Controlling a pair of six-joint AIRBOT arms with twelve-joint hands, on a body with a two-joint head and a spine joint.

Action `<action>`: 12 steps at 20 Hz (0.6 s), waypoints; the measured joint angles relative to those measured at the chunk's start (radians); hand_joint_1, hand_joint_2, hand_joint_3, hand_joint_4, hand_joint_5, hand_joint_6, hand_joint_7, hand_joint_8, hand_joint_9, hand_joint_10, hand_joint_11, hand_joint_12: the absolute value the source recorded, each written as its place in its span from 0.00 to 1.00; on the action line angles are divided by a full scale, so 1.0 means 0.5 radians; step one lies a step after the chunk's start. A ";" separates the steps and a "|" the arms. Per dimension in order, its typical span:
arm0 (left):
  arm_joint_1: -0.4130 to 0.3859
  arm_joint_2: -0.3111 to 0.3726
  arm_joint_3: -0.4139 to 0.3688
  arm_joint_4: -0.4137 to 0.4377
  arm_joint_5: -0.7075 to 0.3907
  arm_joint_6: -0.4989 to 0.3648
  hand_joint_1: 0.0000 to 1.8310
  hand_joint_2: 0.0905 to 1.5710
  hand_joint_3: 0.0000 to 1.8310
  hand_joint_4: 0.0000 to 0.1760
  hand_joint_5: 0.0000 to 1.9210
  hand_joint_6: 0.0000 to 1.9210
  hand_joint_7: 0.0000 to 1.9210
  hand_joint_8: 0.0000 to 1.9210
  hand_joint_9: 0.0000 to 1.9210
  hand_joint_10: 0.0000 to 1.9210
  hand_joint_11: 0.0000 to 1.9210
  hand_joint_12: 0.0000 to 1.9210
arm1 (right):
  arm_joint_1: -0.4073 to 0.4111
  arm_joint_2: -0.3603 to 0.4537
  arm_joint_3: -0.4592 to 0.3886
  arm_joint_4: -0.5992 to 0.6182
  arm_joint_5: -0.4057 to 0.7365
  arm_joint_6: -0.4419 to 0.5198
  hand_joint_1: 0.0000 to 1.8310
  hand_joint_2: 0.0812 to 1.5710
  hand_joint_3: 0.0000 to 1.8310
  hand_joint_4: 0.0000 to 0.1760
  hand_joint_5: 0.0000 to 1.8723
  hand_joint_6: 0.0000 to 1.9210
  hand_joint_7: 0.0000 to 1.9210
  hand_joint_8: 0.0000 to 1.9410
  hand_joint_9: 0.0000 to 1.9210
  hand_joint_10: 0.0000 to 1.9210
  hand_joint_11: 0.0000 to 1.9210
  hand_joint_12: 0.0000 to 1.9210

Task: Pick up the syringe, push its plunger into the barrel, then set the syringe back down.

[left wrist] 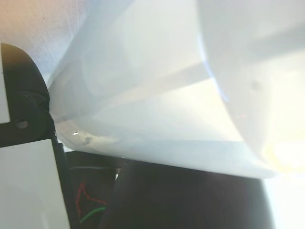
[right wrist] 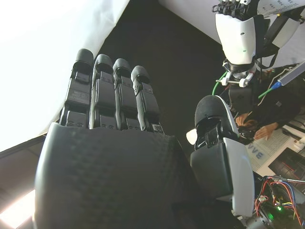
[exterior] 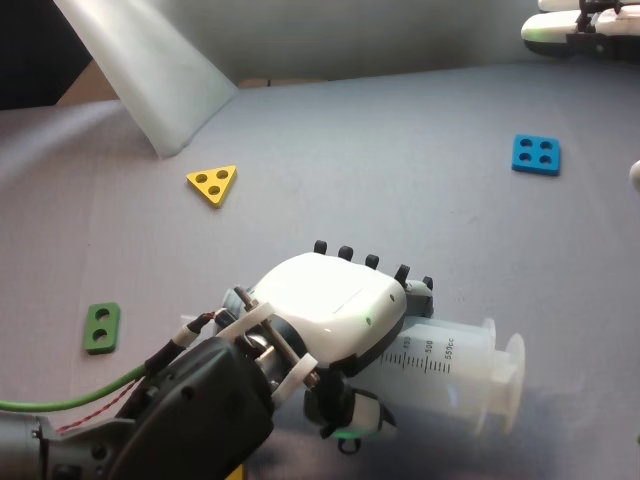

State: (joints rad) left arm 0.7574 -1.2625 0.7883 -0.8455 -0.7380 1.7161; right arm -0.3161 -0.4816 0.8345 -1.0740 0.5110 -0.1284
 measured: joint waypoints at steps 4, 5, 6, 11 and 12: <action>0.000 0.000 -0.004 -0.001 -0.016 -0.002 0.57 0.72 0.00 0.00 0.34 0.31 0.39 0.40 0.31 0.47 0.16 0.69 | 0.000 0.000 0.000 0.000 0.001 0.000 0.00 0.82 0.00 0.00 0.09 0.00 0.08 0.00 0.06 0.00 0.00 0.17; 0.000 0.000 -0.009 -0.002 -0.022 -0.002 0.51 0.70 0.00 0.00 0.32 0.13 0.37 0.20 0.30 0.33 0.13 0.62 | 0.000 0.000 0.000 -0.001 0.000 0.000 0.00 0.82 0.00 0.00 0.09 0.00 0.08 0.00 0.06 0.00 0.00 0.17; 0.000 0.000 -0.009 0.001 -0.022 -0.003 0.50 0.67 0.00 0.00 0.32 0.04 0.35 0.08 0.30 0.20 0.12 0.54 | 0.000 0.000 0.000 -0.001 -0.002 0.000 0.00 0.82 0.00 0.00 0.09 0.00 0.08 0.00 0.06 0.00 0.00 0.17; 0.000 0.000 -0.009 0.014 -0.053 -0.008 0.39 0.65 0.00 0.00 0.23 0.00 0.25 0.00 0.24 0.00 0.06 0.44 | 0.001 0.000 0.000 0.000 -0.001 0.000 0.00 0.82 0.00 0.00 0.09 0.00 0.08 0.00 0.06 0.00 0.00 0.15; 0.000 0.000 -0.009 0.015 -0.050 -0.008 0.39 0.65 0.00 0.00 0.22 0.00 0.24 0.00 0.22 0.00 0.05 0.44 | 0.000 0.000 0.000 -0.001 -0.001 0.000 0.00 0.82 0.00 0.00 0.09 0.00 0.08 0.00 0.06 0.00 0.00 0.15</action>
State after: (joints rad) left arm 0.7574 -1.2625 0.7837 -0.8379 -0.7631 1.7119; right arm -0.3161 -0.4816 0.8345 -1.0744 0.5106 -0.1284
